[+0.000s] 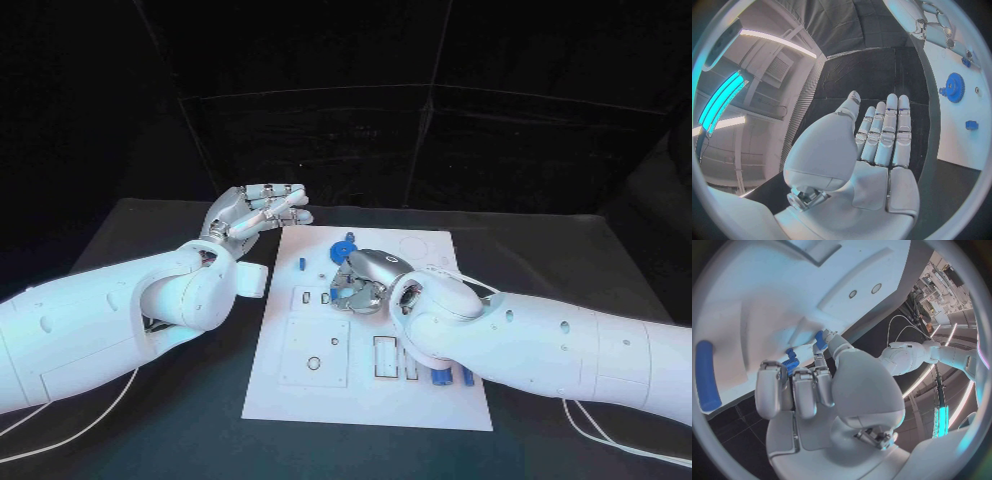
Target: Assemble the parts on the task board
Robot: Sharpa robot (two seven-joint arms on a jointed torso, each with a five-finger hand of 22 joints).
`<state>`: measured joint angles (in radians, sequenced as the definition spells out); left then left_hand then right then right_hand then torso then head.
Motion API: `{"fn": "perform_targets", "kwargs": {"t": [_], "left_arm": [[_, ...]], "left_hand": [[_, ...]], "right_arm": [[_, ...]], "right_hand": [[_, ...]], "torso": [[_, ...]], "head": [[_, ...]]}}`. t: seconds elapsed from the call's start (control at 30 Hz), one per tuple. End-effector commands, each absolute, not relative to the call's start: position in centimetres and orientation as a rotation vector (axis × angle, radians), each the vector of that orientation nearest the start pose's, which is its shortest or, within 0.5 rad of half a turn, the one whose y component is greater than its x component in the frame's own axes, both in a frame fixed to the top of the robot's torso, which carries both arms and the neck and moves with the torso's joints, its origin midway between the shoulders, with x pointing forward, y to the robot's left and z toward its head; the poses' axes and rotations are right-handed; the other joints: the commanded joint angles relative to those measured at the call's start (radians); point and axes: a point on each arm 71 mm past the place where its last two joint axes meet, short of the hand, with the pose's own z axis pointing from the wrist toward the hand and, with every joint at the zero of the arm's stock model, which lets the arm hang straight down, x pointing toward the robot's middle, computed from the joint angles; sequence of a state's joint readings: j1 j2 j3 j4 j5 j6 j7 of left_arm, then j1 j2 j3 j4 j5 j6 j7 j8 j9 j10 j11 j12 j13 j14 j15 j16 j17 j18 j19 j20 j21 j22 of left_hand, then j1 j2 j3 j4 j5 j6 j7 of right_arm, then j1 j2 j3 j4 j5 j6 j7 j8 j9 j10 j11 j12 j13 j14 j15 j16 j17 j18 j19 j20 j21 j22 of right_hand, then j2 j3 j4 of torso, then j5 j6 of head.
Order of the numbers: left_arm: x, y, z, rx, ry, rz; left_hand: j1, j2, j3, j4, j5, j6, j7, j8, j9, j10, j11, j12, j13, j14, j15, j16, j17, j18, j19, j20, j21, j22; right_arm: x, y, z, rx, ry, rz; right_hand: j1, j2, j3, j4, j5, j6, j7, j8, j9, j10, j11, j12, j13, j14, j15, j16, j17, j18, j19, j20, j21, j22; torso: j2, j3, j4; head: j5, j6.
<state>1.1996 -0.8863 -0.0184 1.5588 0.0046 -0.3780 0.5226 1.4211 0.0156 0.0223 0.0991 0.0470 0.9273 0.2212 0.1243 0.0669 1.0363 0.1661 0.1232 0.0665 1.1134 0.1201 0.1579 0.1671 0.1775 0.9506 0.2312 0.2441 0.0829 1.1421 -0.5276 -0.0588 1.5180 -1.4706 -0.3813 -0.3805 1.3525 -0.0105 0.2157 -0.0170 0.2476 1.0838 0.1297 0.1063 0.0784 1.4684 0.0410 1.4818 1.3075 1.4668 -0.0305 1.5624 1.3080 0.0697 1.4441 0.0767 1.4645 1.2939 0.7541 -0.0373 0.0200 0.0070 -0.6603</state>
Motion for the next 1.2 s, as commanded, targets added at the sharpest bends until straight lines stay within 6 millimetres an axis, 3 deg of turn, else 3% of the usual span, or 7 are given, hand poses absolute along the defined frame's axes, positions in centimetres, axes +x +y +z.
{"fn": "perform_targets", "kwargs": {"t": [0.03,0.97,1.1,1.2], "left_arm": [[48.7,22.5,-15.81,-1.054,1.242,-1.573],[48.71,22.54,-15.82,-1.054,1.242,-1.571],[48.71,22.54,-15.82,-1.055,1.242,-1.571],[48.7,22.53,-15.81,-1.054,1.242,-1.571]], "left_hand": [[0.008,0.004,0.003,-0.006,0.005,0.005,-0.001,-0.007,-0.001,0.004,0.001,-0.003,-0.001,0.004,0.0,-0.006,0.001,0.007,0.01,0.0,-0.005,-0.001],[0.008,0.004,0.003,-0.006,0.005,0.004,-0.001,-0.008,-0.002,0.004,0.001,-0.004,-0.001,0.004,0.0,-0.007,0.001,0.007,0.01,0.0,-0.005,-0.001],[0.008,0.004,0.003,-0.006,0.005,0.004,-0.001,-0.008,-0.002,0.004,0.001,-0.004,-0.001,0.004,0.0,-0.007,0.001,0.007,0.01,0.0,-0.005,-0.001],[0.008,0.004,0.003,-0.006,0.005,0.004,-0.001,-0.008,-0.002,0.004,0.001,-0.004,-0.001,0.004,0.0,-0.007,0.001,0.007,0.01,0.0,-0.005,-0.001]], "right_arm": [[45.56,-5.63,-21.48,-0.107,1.761,0.711],[45.55,-5.46,-21.37,-0.106,1.745,0.724],[45.55,-5.46,-21.32,-0.101,1.741,0.725],[45.53,-5.49,-21.27,-0.094,1.736,0.724]], "right_hand": [[-0.009,-0.005,0.009,0.001,-0.003,-0.013,0.001,-0.009,-0.004,0.028,0.004,-0.007,0.17,0.097,0.003,-0.005,0.23,-0.013,-0.005,0.001,-0.002,-0.002],[-0.042,-0.045,0.014,0.006,-0.024,-0.06,0.022,-0.036,-0.01,0.01,0.023,-0.029,0.149,0.095,0.019,-0.009,0.221,-0.012,-0.008,0.017,-0.006,-0.009],[-0.059,-0.062,0.0,0.012,-0.034,-0.079,0.026,-0.041,-0.011,0.006,0.028,-0.033,0.145,0.094,0.024,-0.01,0.219,-0.012,-0.008,0.021,-0.007,-0.009],[-0.079,-0.076,-0.024,0.025,-0.066,-0.101,0.029,-0.042,-0.011,-0.003,0.031,-0.045,0.134,0.093,0.027,-0.012,0.214,-0.012,-0.009,0.025,-0.007,-0.01]], "torso": [[0.0,0.0,-0.0005],[0.0,0.0003,0.0003],[0.0,0.0002,0.0001],[0.0,0.0002,0.0002]], "head": [[-0.001,-0.001],[-0.003,0.001],[-0.002,0.002],[-0.001,0.002]]}}
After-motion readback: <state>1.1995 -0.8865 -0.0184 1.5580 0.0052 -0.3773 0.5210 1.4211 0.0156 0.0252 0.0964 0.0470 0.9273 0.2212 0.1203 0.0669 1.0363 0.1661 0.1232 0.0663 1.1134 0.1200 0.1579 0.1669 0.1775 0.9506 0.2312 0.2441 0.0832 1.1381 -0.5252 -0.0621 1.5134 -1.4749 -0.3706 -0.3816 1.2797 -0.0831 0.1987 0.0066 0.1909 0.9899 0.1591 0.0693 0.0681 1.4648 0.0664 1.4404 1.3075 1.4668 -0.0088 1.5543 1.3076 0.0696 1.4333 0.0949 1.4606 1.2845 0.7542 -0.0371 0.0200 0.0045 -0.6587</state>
